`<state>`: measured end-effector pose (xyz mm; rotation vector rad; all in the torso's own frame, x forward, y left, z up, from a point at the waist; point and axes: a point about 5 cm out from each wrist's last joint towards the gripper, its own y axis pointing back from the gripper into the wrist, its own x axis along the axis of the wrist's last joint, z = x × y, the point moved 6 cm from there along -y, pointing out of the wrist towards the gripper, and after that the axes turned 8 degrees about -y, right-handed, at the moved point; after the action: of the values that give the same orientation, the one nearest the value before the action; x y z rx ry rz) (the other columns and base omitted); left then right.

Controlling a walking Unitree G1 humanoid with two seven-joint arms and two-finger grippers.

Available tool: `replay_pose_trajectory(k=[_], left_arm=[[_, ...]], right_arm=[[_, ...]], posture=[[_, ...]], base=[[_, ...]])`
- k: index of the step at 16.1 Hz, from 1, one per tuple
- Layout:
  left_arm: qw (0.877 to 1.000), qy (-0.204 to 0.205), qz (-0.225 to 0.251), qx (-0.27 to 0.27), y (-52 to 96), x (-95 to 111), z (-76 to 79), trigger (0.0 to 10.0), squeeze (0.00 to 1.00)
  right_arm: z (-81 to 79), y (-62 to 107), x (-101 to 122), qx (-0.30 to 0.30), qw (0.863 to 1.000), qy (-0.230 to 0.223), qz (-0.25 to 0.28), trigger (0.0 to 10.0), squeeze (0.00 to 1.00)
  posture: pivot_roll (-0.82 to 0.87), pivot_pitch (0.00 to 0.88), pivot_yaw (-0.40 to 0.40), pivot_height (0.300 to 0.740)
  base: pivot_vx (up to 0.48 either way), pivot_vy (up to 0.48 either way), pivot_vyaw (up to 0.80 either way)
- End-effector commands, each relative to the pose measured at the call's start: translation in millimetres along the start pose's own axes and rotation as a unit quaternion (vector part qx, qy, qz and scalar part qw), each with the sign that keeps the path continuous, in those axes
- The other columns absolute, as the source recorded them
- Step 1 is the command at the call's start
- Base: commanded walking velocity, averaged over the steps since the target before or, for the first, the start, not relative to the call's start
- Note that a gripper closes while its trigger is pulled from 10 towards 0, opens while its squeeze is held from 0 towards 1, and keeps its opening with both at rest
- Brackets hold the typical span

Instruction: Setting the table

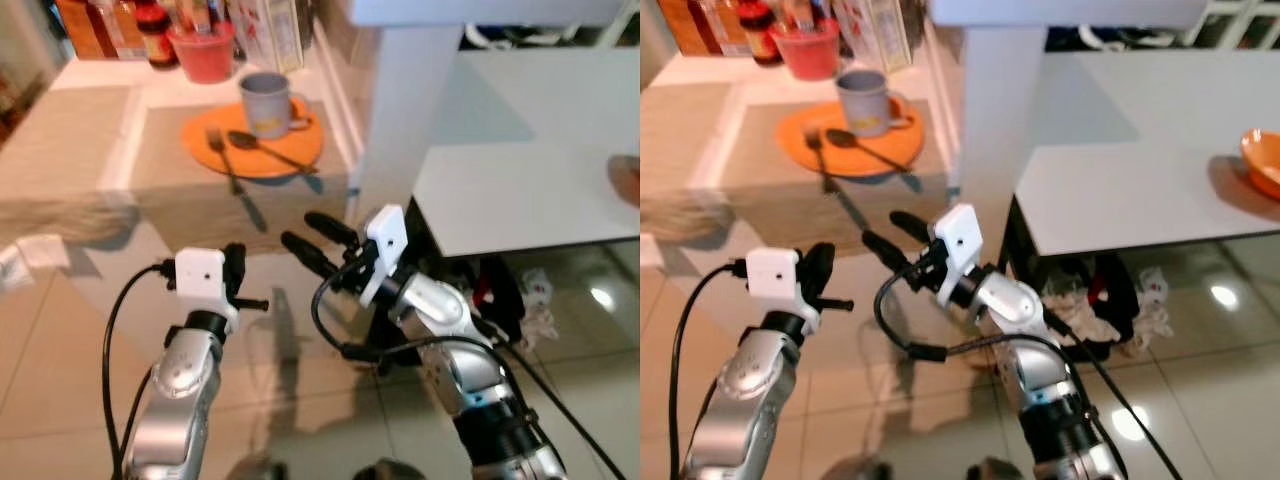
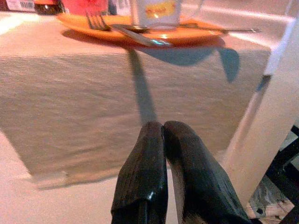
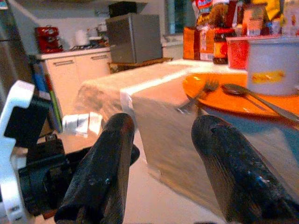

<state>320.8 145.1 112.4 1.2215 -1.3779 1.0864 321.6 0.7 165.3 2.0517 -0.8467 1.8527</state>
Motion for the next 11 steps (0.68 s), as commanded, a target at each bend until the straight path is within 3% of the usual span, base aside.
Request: replay_pose_trajectory(k=[1,6,8,10,11], left_arm=[[1.0,-0.008,0.009,0.008,0.7,5.4,-6.9,10.0,0.0],[0.998,0.0,0.062,0.031,2.9,31.9,-22.0,10.0,0.0],[0.996,-0.006,0.077,0.041,2.5,42.3,-29.0,10.0,0.0],[0.994,-0.007,0.096,0.047,1.0,56.1,-34.2,10.0,0.0],[0.994,-0.007,0.103,0.045,0.3,60.6,-34.0,10.0,0.0]], right_arm=[[-3.6,-8.0,13.0,0.005,1.0,0.005,0.017,10.0,0.0],[12.7,-15.9,43.2,-0.048,0.997,-0.017,0.055,10.0,0.0],[21.8,-16.3,61.4,-0.066,0.994,-0.03,0.088,10.0,0.0],[30.2,-15.2,84.1,-0.082,0.986,-0.05,0.133,10.0,0.0],[30.3,-15.6,87.3,-0.086,0.987,-0.037,0.133,10.0,0.0]], posture=[[-0.07,0.076,-0.012,0.74],[-0.07,0.07,-0.018,0.74],[-0.06,0.065,-0.02,0.74],[-0.06,0.063,-0.024,0.74],[-0.07,0.063,-0.024,0.74]], base=[[0.0,0.48,0.0],[0.053,0.0,0.0],[0.48,0.0,0.8],[0.48,0.0,0.0],[0.48,0.0,0.78]])
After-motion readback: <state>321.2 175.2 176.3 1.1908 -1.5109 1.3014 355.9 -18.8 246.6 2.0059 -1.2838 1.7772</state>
